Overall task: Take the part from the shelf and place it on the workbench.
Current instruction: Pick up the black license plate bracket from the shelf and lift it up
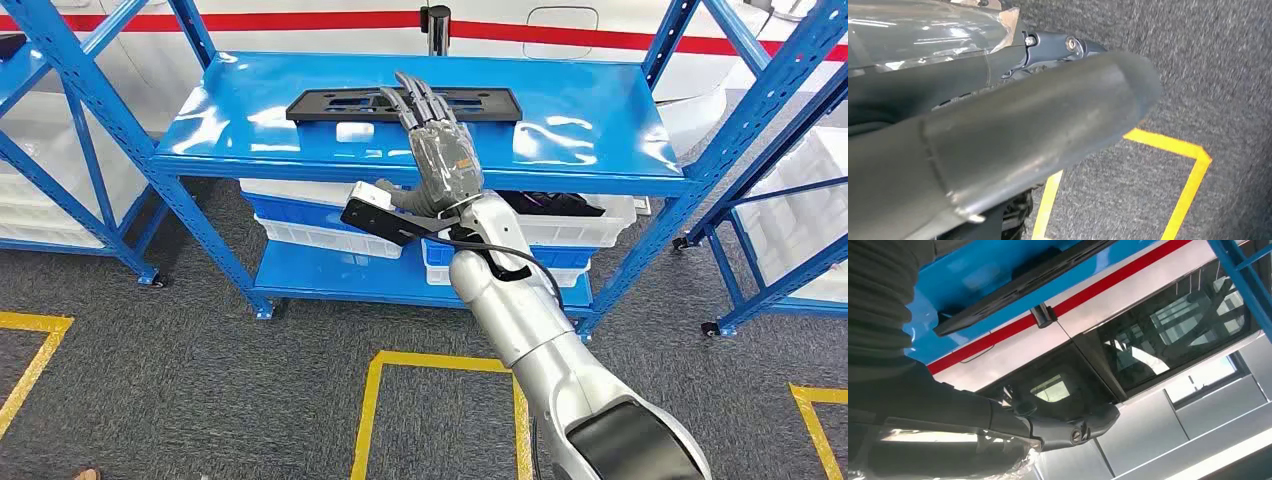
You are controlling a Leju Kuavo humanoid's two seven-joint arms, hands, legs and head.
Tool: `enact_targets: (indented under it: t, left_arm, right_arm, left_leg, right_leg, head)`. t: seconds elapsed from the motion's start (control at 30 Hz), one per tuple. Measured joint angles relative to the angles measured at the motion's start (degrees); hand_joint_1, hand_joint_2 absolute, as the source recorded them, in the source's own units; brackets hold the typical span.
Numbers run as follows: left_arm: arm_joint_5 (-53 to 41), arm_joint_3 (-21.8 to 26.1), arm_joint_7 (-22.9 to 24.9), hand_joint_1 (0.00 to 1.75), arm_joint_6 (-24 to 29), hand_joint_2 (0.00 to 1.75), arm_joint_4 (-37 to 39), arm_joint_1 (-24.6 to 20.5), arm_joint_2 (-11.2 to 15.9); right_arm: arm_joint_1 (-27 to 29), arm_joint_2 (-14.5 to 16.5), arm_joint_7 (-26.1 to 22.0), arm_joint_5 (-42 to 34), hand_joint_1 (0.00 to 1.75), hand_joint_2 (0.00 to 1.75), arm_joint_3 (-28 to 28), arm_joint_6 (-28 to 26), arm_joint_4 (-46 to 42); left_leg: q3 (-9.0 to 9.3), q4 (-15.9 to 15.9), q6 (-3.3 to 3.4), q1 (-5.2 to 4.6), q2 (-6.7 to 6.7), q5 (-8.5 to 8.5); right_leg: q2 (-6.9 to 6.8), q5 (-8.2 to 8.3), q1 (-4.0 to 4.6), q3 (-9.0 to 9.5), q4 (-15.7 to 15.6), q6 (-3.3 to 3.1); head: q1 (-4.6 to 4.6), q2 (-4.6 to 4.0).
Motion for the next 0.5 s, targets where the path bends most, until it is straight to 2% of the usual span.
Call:
enact_targets:
  t: [0.07,0.13,0.17,0.2,0.23,0.3,0.33,0.37,0.4,0.5]
  left_arm:
    - [-0.02,0.0,-0.01,0.0,-0.01,0.0,0.0,0.01,-0.01]
    - [-0.04,0.01,-0.01,0.0,0.01,0.0,0.01,0.08,-0.02]
    - [-0.05,0.01,-0.02,0.0,0.05,0.0,0.01,0.13,-0.02]
    - [-0.08,0.02,-0.03,0.0,0.08,0.0,0.02,0.17,-0.02]
    - [-0.13,0.02,-0.04,0.0,0.13,0.0,0.02,0.18,-0.01]
    - [-0.22,0.02,-0.08,0.0,0.19,0.0,0.02,0.17,0.04]
    - [-0.24,0.02,-0.09,0.0,0.2,0.0,0.02,0.15,0.06]
    - [-0.26,0.01,-0.1,0.0,0.2,0.0,0.03,0.11,0.07]
    - [-0.27,0.01,-0.1,0.0,0.2,0.0,0.03,0.09,0.07]
    - [-0.35,0.02,-0.13,0.0,0.27,0.0,0.04,0.06,0.03]
  right_arm:
    - [-0.04,0.15,-0.03,-0.03,0.0,1.75,0.0,-0.01,0.05]
    - [-0.09,0.34,-0.13,-0.21,0.0,1.75,0.0,-0.04,0.34]
    - [-0.12,0.4,-0.19,-0.34,0.0,1.75,0.0,-0.1,0.61]
    - [-0.18,0.44,-0.25,-0.45,0.0,1.75,0.0,-0.19,0.93]
    - [-0.28,0.51,-0.29,-0.56,0.0,1.75,0.0,-0.31,1.27]
    - [-0.68,0.65,-0.39,-0.69,0.0,1.75,0.0,-0.59,1.84]
    - [-0.97,0.7,-0.46,-0.75,0.0,1.75,0.0,-0.73,2.08]
    - [-1.22,0.72,-0.55,-0.8,0.0,1.75,0.0,-0.84,2.3]
    - [-1.41,0.72,-0.66,-0.88,0.0,1.75,0.0,-0.93,2.55]
    - [-1.81,0.73,-1.12,-1.19,0.0,1.75,0.0,-1.34,3.42]
  left_leg:
    - [-2.05,3.95,-0.34,0.17,0.05,-1.58]
    - [-6.55,11.64,-0.89,0.46,0.12,-4.07]
    - [-8.49,14.16,-1.04,0.59,0.13,-4.26]
    - [-9.5,14.6,-1.11,0.69,0.15,-3.27]
    - [-9.38,12.77,-1.1,0.78,0.17,-1.16]
    - [-6.8,5.17,-0.85,0.84,0.2,3.94]
    - [-5.47,1.77,-0.63,0.72,0.2,5.38]
    - [-4.68,-0.24,-0.39,0.56,0.21,5.92]
    - [-4.4,-0.99,-0.12,0.37,0.19,5.71]
    - [-3.96,-1.8,0.92,0.3,0.16,5.56]
  right_leg:
    - [-0.02,-0.21,0.01,0.24,0.0,-0.32]
    - [-0.03,-0.58,0.07,0.67,0.0,-0.83]
    - [-0.02,-0.75,0.1,0.88,0.01,-0.96]
    - [0.03,-0.96,0.09,1.15,0.01,-1.02]
    - [0.1,-1.19,0.07,1.5,0.01,-0.99]
    - [0.25,-1.75,0.06,2.24,-0.02,-0.67]
    - [0.3,-1.99,0.22,2.4,-0.04,-0.43]
    - [0.33,-2.14,0.36,2.43,-0.1,-0.14]
    - [0.33,-2.25,0.49,2.39,-0.22,0.17]
    - [0.14,-2.73,0.69,2.15,-0.08,1.02]
  head:
    - [-0.08,0.0]
    - [-0.17,0.0]
    - [-0.17,0.0]
    - [-0.19,0.0]
    - [-0.18,0.01]
    - [-0.18,0.0]
    - [-0.18,0.01]
    - [-0.2,0.01]
    - [-0.19,0.01]
    - [-0.13,0.0]
